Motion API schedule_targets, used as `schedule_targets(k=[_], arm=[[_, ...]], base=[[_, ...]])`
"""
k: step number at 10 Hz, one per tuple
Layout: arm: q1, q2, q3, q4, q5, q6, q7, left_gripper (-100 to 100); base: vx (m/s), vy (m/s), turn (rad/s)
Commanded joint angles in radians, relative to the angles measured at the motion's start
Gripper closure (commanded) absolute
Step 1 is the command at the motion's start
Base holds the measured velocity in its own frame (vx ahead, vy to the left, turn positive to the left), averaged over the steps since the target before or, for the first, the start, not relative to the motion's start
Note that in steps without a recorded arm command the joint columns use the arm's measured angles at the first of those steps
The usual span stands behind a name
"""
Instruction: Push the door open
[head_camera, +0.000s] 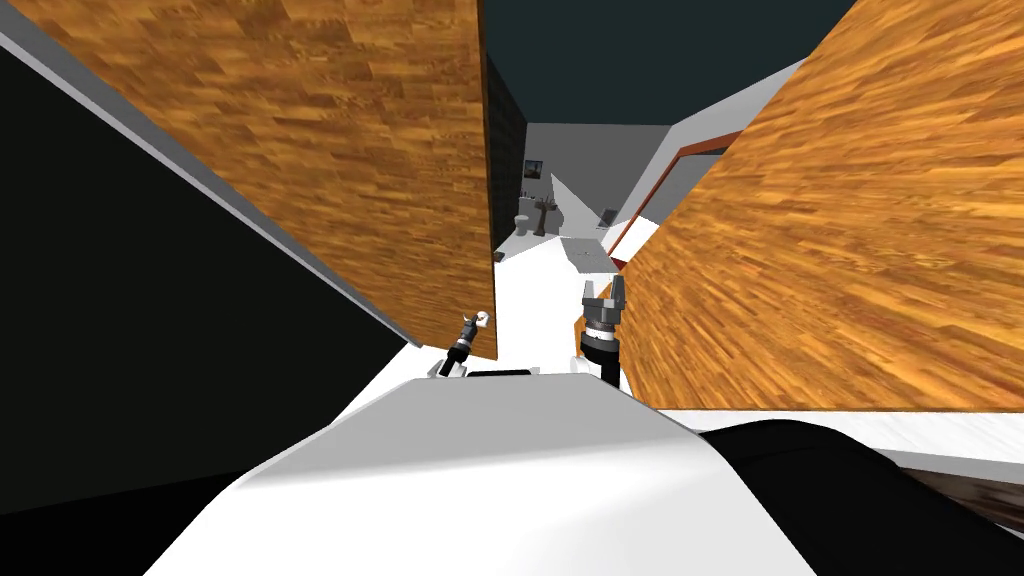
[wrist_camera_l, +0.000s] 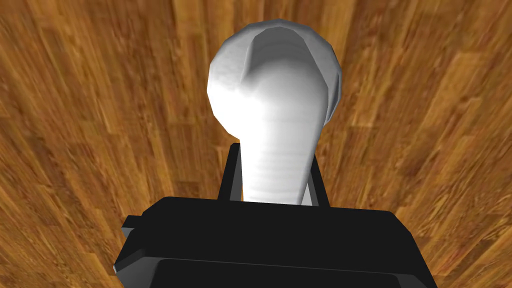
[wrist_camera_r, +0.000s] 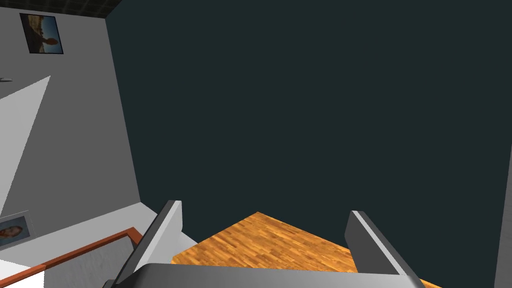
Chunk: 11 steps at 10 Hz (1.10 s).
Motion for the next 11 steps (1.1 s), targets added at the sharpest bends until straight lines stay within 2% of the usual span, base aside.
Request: schedule_targets(k=[1,11], arm=[[-0.011,0.009,0.032,0.008,0.012,-0.007,-0.009,100],[-0.027,0.001,0.158,0.040,0.059,-0.009,-0.059,100]], base=[[0.148,-0.119,0.033],[0.153,-0.116,0.066]])
